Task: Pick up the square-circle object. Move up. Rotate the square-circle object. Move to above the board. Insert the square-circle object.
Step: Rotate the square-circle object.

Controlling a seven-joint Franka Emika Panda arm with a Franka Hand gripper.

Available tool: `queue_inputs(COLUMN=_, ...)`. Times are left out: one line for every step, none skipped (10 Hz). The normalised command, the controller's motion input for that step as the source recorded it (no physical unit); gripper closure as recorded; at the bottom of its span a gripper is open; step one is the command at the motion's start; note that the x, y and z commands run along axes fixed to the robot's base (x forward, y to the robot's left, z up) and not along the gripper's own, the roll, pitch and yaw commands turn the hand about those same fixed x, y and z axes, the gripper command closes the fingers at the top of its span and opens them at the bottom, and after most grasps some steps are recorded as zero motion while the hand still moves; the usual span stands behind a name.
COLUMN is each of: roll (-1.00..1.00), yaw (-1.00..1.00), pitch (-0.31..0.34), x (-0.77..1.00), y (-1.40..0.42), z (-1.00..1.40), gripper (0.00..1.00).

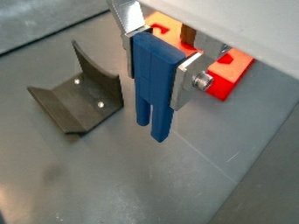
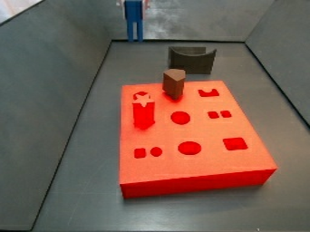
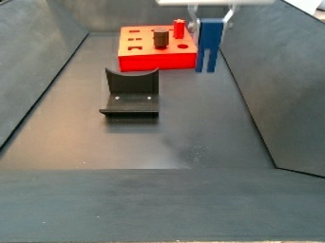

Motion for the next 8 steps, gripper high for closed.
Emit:
queue_inputs(roll=-0.03, yaw=-0.06, pitch=-0.036, x=0.02, y=0.01, z=-1.00, gripper=1.00)
queue_inputs(roll=-0.04, yaw=-0.05, pitch=-0.036, x=0.03, y=0.02, z=-1.00, gripper=1.00)
queue_inputs(roll=-0.04, yaw=-0.05, pitch=-0.036, x=0.03, y=0.02, z=-1.00, gripper=1.00)
queue_inputs(roll=-0.04, yaw=-0.05, pitch=-0.039, x=0.03, y=0.02, z=-0.99, gripper=1.00)
queue_inputs(roll=-0.05, yaw=-0.05, pitch=-0.042, x=0.02, y=0.02, z=-0.79, gripper=1.00)
queue_inputs(roll=-0.05, yaw=-0.05, pitch=-0.041, x=0.02, y=0.02, z=-0.64, gripper=1.00)
queue_inputs(roll=-0.05, yaw=-0.05, pitch=-0.040, x=0.02, y=0.02, z=-0.54, gripper=1.00)
queue_inputs(roll=-0.06, yaw=-0.04, pitch=-0.036, x=0.03, y=0.01, z=-0.34, gripper=1.00)
